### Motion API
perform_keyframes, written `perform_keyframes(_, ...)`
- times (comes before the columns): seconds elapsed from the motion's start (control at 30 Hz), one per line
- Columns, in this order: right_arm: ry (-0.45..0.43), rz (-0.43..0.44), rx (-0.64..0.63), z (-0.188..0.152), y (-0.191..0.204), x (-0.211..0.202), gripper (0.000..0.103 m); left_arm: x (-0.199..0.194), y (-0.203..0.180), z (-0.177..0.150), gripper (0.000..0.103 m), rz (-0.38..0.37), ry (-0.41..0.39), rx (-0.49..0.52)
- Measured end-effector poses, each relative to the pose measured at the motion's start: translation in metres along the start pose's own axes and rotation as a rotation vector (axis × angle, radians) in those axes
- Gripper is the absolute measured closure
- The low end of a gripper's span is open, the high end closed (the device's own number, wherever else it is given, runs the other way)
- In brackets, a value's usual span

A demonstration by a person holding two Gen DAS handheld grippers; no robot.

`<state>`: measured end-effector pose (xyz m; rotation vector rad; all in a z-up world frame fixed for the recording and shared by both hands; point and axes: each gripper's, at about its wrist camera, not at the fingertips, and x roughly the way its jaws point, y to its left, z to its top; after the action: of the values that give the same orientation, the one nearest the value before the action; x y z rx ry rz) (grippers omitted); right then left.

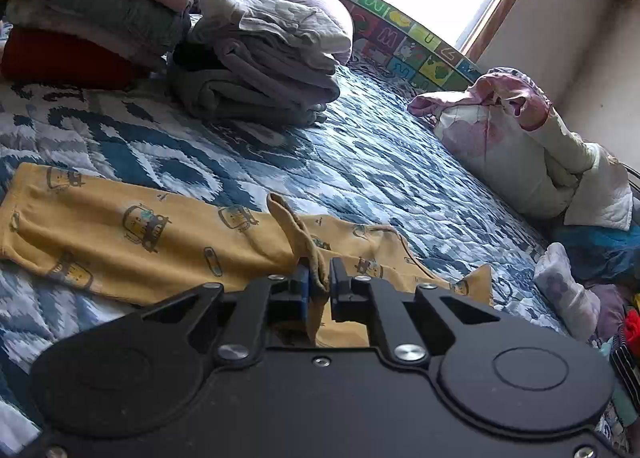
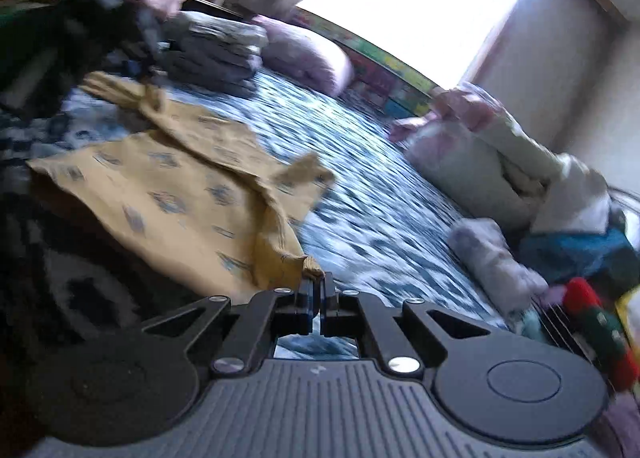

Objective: Fold clothes

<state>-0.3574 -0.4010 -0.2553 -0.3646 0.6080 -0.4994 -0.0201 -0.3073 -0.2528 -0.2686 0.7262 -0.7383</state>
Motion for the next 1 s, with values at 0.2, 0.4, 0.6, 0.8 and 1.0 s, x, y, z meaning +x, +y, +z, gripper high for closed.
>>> perform_keyframes(0.2,-0.026,0.08,-0.206,0.007,0.053,-0.005,0.099,-0.002,0.003,0.001,0.098,-0.002,-0.002,-0.01)
perform_keyframes(0.4,0.035,0.096,-0.299,0.006,0.076,0.008,0.098,-0.001,0.002,0.001,0.098,-0.007,-0.001,-0.007)
perform_keyframes(0.6,0.032,0.174,-0.232,0.006,0.074,0.005,0.096,-0.001,0.002,0.001,0.098,-0.01,-0.001,-0.009)
perform_keyframes(0.8,0.026,0.281,-0.147,0.008,0.06,-0.006,0.072,-0.004,0.003,0.003,0.098,-0.019,-0.006,-0.014)
perform_keyframes(1.0,-0.012,0.27,0.106,0.015,0.025,0.0,0.072,-0.007,0.002,0.004,0.098,-0.008,-0.012,-0.01)
